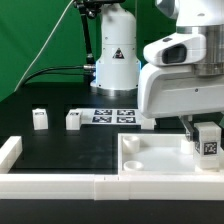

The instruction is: Assemble one leg

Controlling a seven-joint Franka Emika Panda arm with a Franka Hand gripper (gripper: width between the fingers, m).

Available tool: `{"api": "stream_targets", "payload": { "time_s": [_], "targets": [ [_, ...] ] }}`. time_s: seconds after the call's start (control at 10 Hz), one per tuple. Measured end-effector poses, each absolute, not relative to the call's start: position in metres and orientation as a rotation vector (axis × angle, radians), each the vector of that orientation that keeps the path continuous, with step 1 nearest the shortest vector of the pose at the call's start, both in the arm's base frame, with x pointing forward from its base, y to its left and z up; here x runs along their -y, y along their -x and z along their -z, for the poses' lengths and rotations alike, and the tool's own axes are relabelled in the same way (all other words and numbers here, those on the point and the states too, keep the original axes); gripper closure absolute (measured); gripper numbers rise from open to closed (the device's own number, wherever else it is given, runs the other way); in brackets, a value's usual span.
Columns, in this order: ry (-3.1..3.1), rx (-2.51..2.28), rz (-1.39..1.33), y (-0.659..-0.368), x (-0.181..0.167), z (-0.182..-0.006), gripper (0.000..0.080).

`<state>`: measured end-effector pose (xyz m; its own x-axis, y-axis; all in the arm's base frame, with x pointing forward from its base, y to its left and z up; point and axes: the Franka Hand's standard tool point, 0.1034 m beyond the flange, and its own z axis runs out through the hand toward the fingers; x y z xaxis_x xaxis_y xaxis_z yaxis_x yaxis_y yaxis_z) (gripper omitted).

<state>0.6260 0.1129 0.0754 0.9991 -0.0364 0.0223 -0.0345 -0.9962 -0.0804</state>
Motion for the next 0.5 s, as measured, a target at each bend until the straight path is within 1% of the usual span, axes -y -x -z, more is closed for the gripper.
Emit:
{"api": "stream_targets", "payload": {
  "time_s": [0.5],
  "targets": [
    [2.896, -0.952, -0.012, -0.6248, -0.1164, -0.0739, 0.0507]
  ]
}}
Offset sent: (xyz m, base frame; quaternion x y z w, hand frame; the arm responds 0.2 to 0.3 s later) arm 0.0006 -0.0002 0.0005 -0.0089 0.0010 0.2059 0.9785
